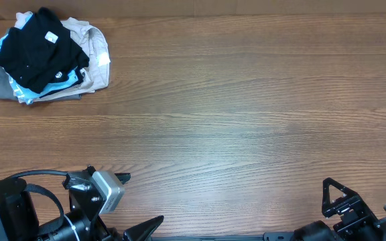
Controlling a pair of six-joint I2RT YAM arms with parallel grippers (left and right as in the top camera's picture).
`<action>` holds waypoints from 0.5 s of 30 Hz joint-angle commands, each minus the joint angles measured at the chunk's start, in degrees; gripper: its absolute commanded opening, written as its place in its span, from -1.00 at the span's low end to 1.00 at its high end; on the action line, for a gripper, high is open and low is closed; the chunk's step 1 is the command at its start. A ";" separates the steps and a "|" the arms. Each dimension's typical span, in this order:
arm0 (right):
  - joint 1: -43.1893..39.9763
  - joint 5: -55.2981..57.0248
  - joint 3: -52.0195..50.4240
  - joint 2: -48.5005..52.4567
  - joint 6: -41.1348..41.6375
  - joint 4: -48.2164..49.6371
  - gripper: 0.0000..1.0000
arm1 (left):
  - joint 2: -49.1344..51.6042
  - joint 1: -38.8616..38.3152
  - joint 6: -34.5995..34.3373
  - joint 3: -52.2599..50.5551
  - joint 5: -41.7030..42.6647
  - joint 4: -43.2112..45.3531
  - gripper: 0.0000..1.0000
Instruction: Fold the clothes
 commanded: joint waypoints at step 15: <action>-13.60 8.90 -3.06 -0.87 -8.79 4.44 1.00 | -0.04 -0.46 1.99 -0.35 0.04 0.00 1.00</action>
